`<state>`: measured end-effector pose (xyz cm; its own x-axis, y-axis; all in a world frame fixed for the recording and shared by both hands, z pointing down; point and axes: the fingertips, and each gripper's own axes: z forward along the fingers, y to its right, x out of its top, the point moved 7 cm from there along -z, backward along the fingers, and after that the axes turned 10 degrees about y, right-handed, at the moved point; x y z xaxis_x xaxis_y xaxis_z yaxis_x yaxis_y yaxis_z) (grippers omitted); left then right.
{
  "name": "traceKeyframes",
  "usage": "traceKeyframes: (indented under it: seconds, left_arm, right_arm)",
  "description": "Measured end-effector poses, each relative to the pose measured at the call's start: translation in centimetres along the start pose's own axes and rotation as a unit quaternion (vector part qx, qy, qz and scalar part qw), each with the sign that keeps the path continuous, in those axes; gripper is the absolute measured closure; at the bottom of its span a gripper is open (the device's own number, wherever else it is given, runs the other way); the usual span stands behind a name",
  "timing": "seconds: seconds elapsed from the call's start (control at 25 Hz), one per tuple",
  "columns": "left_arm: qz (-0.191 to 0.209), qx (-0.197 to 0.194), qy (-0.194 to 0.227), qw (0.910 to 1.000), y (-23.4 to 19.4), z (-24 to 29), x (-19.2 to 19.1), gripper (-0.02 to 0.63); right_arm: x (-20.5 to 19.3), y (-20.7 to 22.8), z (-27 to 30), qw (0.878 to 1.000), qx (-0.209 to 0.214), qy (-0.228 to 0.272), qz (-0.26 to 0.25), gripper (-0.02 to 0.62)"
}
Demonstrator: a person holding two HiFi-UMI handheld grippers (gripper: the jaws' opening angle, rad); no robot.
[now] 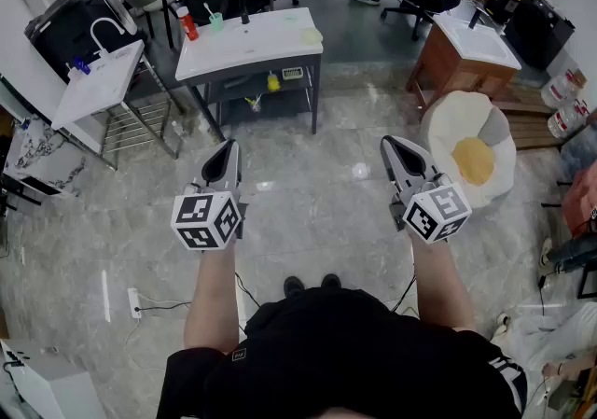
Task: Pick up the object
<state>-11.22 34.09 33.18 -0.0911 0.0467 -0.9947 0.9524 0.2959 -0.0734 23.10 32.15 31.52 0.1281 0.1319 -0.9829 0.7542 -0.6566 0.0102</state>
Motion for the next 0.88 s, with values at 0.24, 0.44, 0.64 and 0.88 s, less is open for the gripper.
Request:
traceKeyframes:
  seconds: [0.24, 0.44, 0.64, 0.88]
  left_arm:
    - [0.008, 0.0, -0.002, 1.0, 0.1, -0.1, -0.2, 0.595]
    - [0.007, -0.001, -0.005, 1.0, 0.6, -0.4, -0.7, 0.594]
    - [0.001, -0.006, -0.012, 0.9999, 1.6, -0.1, -1.0, 0.592]
    - [0.004, -0.013, -0.023, 0.9996, 3.7, 0.5, -0.9, 0.486]
  right_arm:
    - [-0.2, 0.1, -0.5, 1.0, -0.003, -0.002, 0.002, 0.583]
    - [-0.3, 0.5, -1.5, 1.0, -0.014, -0.006, -0.003, 0.583]
    - [-0.1, 1.6, -2.3, 1.0, -0.016, -0.009, -0.005, 0.581]
    - [-0.3, 2.9, -3.8, 1.0, -0.009, -0.008, 0.004, 0.553]
